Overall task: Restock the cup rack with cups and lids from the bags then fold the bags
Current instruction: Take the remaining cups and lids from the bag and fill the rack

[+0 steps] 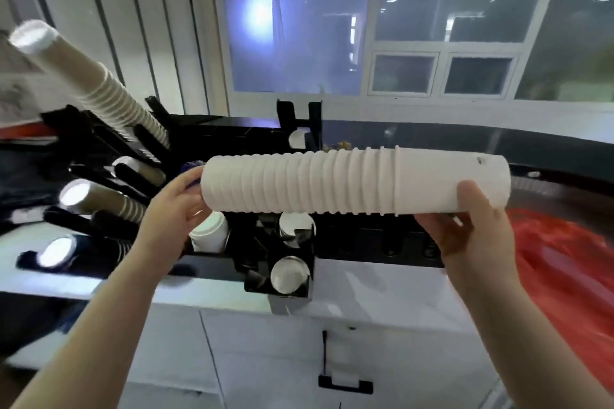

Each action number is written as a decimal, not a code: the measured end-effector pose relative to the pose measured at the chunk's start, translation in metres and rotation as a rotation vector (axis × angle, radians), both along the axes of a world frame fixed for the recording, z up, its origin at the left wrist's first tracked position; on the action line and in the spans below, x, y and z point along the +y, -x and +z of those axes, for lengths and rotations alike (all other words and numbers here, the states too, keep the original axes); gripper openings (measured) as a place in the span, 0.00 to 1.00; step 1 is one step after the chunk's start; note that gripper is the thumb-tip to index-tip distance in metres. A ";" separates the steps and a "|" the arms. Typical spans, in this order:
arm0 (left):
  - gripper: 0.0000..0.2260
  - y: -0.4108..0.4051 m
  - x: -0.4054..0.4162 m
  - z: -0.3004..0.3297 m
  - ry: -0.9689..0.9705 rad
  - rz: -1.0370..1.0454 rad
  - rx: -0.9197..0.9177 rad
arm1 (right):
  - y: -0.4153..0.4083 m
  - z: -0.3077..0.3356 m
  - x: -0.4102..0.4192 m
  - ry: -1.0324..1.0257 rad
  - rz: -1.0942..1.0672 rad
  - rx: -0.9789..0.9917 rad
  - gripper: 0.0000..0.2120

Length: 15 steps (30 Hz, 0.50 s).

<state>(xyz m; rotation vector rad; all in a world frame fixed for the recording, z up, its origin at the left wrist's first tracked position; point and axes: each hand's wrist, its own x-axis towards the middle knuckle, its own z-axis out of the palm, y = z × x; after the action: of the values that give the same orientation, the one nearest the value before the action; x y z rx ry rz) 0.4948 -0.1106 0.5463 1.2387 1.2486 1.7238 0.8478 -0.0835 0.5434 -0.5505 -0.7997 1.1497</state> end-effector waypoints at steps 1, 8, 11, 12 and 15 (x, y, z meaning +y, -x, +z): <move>0.24 0.009 -0.001 -0.002 0.013 -0.001 0.021 | 0.012 0.005 0.000 -0.026 -0.005 -0.017 0.21; 0.22 0.068 0.031 -0.006 0.093 0.057 0.018 | 0.080 0.046 0.027 -0.129 0.010 -0.113 0.26; 0.21 0.085 0.054 0.000 0.107 0.046 0.005 | 0.103 0.055 0.042 -0.185 -0.009 -0.148 0.25; 0.20 0.089 0.062 0.004 0.110 0.039 -0.012 | 0.109 0.060 0.047 -0.210 -0.021 -0.158 0.24; 0.20 0.097 0.091 0.016 0.106 0.012 -0.058 | 0.120 0.079 0.065 -0.306 -0.053 -0.198 0.22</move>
<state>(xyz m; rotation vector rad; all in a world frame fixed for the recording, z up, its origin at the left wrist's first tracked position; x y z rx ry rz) 0.3982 -0.0192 0.5618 1.1136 1.2983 1.6681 0.7275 -0.0185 0.6229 -0.4302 -1.1037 0.9105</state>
